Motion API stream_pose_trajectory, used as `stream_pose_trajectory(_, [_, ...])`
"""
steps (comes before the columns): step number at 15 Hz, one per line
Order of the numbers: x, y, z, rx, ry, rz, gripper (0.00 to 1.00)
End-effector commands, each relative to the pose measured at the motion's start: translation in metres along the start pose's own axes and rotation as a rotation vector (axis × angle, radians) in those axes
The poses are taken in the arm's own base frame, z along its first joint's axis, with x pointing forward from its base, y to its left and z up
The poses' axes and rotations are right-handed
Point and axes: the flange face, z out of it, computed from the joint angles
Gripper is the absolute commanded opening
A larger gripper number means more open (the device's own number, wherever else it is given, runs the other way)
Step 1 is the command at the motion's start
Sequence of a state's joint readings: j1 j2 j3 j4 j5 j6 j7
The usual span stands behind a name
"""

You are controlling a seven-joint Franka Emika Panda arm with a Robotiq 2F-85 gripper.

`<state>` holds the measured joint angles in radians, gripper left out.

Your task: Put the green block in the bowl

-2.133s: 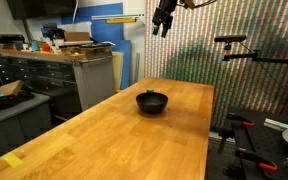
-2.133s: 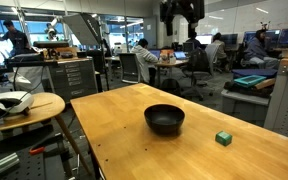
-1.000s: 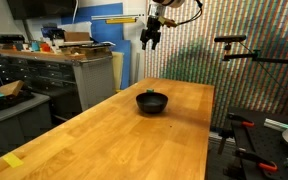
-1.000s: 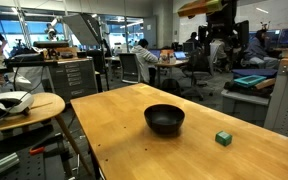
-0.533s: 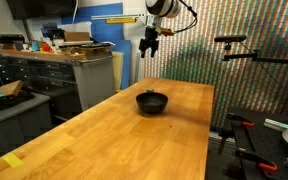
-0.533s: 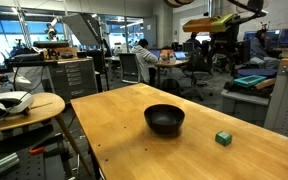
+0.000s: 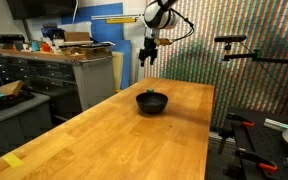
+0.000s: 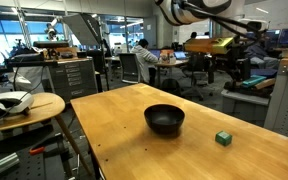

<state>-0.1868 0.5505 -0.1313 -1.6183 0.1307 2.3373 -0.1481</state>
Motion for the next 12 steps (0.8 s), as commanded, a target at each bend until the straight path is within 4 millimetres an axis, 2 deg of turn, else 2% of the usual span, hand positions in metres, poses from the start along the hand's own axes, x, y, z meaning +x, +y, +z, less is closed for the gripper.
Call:
stream_pose_trajectory(1, [0.003,0.011,0.02,-0.013,0.017,-0.005,1.0])
stream_pose_trajectory(6, [-0.003,0.023,0.057,-0.017,-0.011,0.007,1.0])
stream_pose_trajectory(12, [-0.009,0.024,0.085,-0.018,-0.046,-0.004,1.0])
